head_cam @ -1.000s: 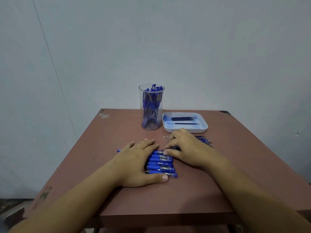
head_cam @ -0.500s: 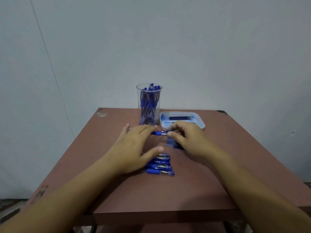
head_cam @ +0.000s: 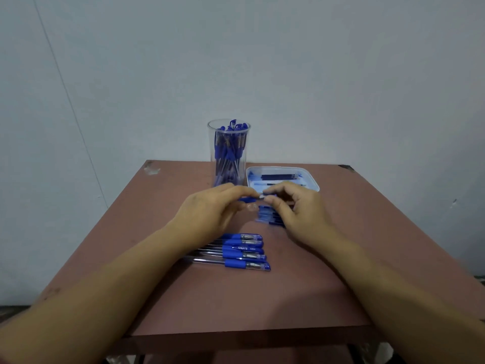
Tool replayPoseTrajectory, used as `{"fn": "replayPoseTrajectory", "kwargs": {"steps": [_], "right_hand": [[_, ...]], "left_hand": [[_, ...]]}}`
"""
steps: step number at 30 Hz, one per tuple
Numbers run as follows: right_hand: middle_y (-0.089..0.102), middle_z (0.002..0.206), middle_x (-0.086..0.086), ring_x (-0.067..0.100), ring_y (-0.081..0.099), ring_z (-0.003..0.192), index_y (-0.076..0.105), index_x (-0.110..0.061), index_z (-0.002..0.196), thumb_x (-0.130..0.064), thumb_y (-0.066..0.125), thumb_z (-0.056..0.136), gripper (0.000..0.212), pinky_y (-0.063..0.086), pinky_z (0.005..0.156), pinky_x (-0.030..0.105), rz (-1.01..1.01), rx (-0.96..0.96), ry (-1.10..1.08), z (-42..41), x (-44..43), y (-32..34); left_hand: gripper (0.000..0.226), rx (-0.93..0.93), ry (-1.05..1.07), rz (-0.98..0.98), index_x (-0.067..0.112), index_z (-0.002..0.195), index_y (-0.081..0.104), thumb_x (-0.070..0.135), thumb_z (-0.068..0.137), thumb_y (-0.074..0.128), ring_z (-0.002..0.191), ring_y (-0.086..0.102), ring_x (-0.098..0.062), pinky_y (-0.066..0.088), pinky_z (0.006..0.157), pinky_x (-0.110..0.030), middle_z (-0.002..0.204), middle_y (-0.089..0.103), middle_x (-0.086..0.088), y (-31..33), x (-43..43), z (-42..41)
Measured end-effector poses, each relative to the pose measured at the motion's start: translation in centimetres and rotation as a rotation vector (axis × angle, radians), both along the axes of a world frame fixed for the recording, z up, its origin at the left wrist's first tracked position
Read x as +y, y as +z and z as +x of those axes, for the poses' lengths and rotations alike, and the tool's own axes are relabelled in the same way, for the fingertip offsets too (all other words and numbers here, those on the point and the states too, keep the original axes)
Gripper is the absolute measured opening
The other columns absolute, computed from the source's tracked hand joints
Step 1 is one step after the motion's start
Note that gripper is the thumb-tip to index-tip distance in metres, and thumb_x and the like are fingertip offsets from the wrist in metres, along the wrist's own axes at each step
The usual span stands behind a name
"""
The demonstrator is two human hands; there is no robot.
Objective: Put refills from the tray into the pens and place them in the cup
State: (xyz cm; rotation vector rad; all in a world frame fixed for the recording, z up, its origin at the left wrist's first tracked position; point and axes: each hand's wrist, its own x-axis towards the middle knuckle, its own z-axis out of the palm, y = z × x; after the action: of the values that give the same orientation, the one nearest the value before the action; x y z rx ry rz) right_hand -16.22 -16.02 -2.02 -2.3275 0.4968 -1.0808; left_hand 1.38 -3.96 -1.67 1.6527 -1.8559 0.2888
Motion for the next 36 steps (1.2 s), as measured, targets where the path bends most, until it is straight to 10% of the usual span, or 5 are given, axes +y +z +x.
{"fn": "replayPoseTrajectory", "kwargs": {"steps": [12, 22, 27, 36], "right_hand": [[0.063, 0.083, -0.024, -0.004, 0.061, 0.082, 0.066, -0.024, 0.094, -0.011, 0.062, 0.092, 0.013, 0.044, 0.069, 0.009, -0.112, 0.048, 0.016, 0.2, -0.3, -0.1], [0.064, 0.085, -0.021, 0.005, 0.064, 0.084, 0.071, -0.014, 0.094, -0.013, 0.065, 0.089, 0.008, 0.049, 0.073, 0.015, -0.241, 0.009, -0.061, -2.0, -1.5, 0.2], [0.067, 0.081, -0.018, 0.002, 0.062, 0.079, 0.071, -0.023, 0.087, -0.021, 0.070, 0.086, 0.002, 0.045, 0.071, 0.011, -0.206, 0.121, -0.026, -2.4, -1.4, -0.3], [0.064, 0.087, -0.023, 0.002, 0.053, 0.092, 0.068, -0.034, 0.087, -0.042, 0.066, 0.079, 0.011, 0.046, 0.081, 0.028, -0.286, 0.461, 0.067, -2.5, -1.8, -0.4]], "left_hand": [[0.038, 0.213, -0.082, 0.170, 0.042, 0.128, 0.059, 0.019, 0.100, 0.052, 0.088, 0.062, 0.011, 0.047, 0.074, -0.008, 0.096, 0.067, 0.021, -0.4, 0.1, 0.9], [0.044, 0.243, -0.082, 0.246, 0.059, 0.124, 0.052, 0.022, 0.102, 0.045, 0.061, 0.050, -0.027, 0.048, 0.061, -0.031, 0.072, 0.060, 0.032, -0.2, 0.6, 1.8], [0.041, 0.220, -0.076, 0.144, 0.062, 0.113, 0.051, 0.025, 0.097, 0.057, 0.073, 0.060, 0.002, 0.044, 0.065, -0.010, 0.080, 0.062, 0.038, 0.0, 0.6, 2.6], [0.024, 0.187, -0.048, 0.070, 0.039, 0.110, 0.071, 0.036, 0.086, 0.068, 0.076, 0.064, -0.002, 0.054, 0.072, -0.026, 0.079, 0.067, 0.022, -0.3, 0.3, 3.2]]}}
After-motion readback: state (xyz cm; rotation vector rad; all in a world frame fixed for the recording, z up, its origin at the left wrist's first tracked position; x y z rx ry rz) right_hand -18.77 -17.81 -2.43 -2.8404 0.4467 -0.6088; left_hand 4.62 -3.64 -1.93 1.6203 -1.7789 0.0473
